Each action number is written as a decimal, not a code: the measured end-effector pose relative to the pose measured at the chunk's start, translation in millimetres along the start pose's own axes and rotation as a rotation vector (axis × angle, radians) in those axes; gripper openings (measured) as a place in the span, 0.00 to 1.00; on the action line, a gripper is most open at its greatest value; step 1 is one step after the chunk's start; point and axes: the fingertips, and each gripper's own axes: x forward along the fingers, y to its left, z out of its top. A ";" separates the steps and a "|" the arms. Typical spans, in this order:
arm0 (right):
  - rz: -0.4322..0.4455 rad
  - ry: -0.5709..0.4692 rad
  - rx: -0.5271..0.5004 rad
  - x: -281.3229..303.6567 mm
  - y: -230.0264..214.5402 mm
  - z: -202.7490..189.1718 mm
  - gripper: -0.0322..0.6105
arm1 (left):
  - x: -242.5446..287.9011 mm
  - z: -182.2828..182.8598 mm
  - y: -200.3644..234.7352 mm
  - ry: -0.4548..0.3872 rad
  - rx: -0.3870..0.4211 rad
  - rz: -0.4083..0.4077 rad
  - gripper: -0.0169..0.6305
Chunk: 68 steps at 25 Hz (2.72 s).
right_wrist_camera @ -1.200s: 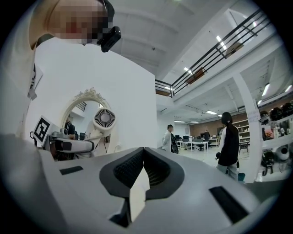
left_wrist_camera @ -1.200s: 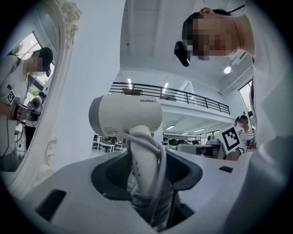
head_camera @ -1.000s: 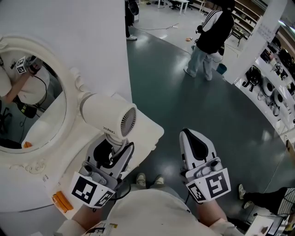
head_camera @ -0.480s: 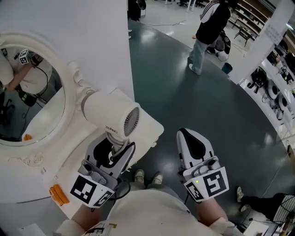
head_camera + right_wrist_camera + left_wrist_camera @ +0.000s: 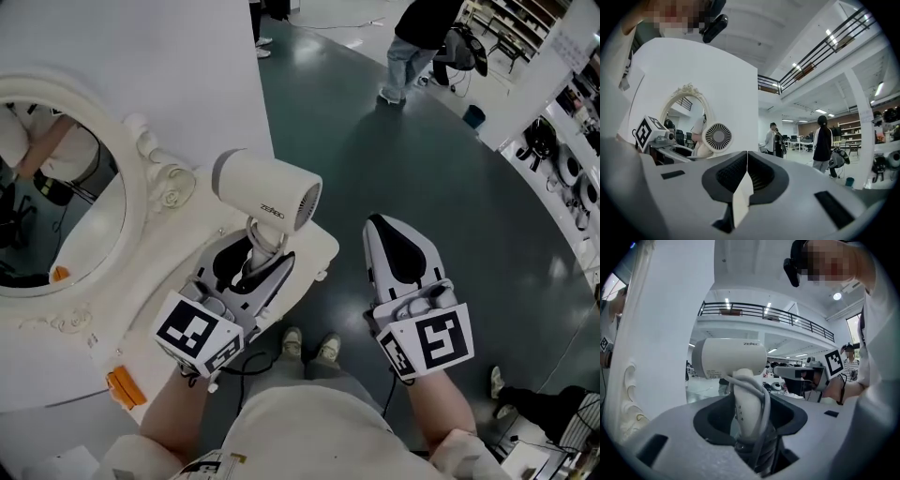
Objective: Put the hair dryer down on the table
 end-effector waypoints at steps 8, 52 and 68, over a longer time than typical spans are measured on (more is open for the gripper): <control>-0.002 0.054 0.102 33.3 -29.8 -57.3 0.08 | 53.3 -65.0 19.7 0.194 0.014 0.025 0.36; -0.129 0.327 0.326 38.1 -58.9 -291.0 0.08 | 129.0 -382.4 29.4 0.779 -0.112 -0.067 0.36; -0.091 0.344 0.318 29.9 -32.5 -281.2 0.08 | 126.6 -362.2 31.5 0.720 -0.089 0.036 0.41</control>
